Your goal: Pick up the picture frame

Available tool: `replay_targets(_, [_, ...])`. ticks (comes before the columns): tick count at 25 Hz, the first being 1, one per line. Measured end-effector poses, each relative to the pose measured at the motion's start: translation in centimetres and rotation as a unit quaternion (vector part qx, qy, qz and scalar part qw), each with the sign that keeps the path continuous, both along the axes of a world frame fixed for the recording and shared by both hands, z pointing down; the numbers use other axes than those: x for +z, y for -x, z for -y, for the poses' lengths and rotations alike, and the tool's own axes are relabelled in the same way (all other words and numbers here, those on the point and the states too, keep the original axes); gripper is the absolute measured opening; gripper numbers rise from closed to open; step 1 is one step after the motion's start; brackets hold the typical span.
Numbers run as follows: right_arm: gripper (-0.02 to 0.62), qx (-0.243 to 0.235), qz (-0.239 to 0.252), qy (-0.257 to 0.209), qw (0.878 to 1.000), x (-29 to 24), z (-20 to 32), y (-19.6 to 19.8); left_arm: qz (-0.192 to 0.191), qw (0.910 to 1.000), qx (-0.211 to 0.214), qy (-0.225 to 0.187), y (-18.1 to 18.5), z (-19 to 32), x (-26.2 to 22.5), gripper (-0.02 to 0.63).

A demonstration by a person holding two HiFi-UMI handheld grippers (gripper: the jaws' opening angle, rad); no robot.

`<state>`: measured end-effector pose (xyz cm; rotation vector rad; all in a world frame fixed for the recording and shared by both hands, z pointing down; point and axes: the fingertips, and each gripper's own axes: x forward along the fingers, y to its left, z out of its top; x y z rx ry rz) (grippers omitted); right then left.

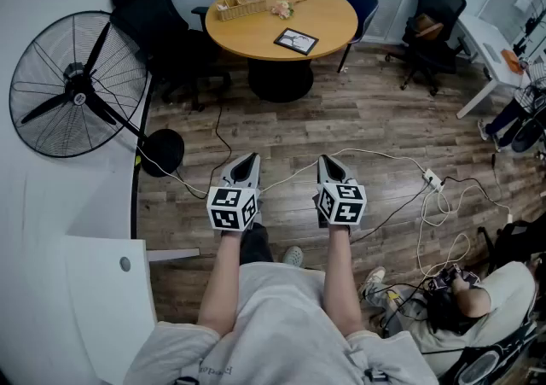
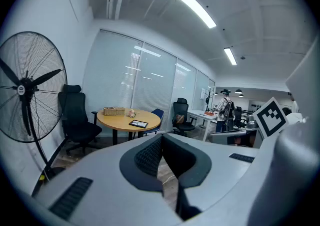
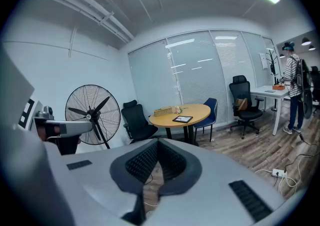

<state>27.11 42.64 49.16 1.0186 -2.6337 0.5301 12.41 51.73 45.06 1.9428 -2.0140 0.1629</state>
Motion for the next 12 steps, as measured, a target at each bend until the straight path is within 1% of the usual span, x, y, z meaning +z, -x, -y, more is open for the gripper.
replay_targets(4, [0.023,-0.005,-0.002,-0.005,1.0,0.1,0.0,-0.5,-0.001,1.0,-0.003,-0.007,-0.7,0.2,0.0,0.026])
replay_targets(9, [0.023,-0.005,-0.005,-0.006,1.0,0.4,0.3,-0.9,0.005,1.0,0.001,-0.004,-1.2,0.5,0.1,0.026])
replay_targets(12, [0.023,-0.004,0.006,-0.006,1.0,0.3,0.8,-1.1,0.011,0.9999,-0.002,-0.003,-1.2,0.6,0.0,0.026])
